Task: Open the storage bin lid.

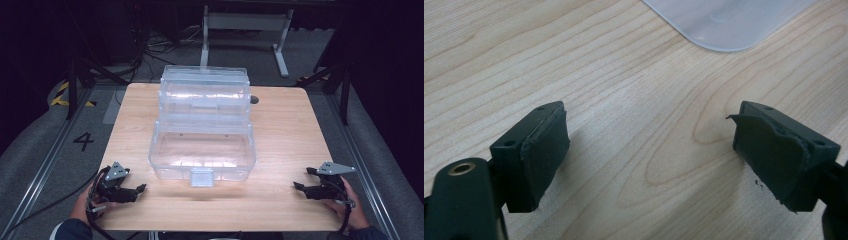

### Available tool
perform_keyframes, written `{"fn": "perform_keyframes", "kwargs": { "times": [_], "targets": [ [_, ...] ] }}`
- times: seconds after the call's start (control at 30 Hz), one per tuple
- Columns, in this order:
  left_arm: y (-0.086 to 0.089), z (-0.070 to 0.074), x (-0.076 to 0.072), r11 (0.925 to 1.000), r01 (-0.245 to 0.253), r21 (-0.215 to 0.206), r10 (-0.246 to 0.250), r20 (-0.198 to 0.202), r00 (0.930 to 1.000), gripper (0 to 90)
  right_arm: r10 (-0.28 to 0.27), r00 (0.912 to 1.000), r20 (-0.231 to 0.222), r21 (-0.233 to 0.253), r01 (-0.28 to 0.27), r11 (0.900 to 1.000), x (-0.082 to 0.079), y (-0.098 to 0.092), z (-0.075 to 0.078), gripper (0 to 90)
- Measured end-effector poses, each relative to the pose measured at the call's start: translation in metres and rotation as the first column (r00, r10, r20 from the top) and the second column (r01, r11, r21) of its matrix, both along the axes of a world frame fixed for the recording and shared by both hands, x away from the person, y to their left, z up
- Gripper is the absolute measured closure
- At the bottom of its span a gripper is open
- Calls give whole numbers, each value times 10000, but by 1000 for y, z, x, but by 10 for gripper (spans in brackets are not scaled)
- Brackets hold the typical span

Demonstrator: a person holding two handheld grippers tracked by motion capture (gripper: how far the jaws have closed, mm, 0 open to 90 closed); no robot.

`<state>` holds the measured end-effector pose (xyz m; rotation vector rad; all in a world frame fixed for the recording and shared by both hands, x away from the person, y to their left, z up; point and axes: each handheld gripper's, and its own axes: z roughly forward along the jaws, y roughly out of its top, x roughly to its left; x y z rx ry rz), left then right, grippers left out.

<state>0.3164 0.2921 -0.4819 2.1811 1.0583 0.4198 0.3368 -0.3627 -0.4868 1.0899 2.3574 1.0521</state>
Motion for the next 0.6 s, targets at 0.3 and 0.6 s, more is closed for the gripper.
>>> {"fn": "perform_keyframes", "kwargs": {
  "times": [0.3,0.6],
  "targets": [
    [-1,0,-1,9999,-104,33,104,-70,9999,144,-69,10000,-36,-36,69,10000,0,0,0,166],
    [-1,1,-1,9999,-110,21,111,-120,9999,140,-88,10000,-37,-43,88,10000,0,0,0,163]
  ]
}}
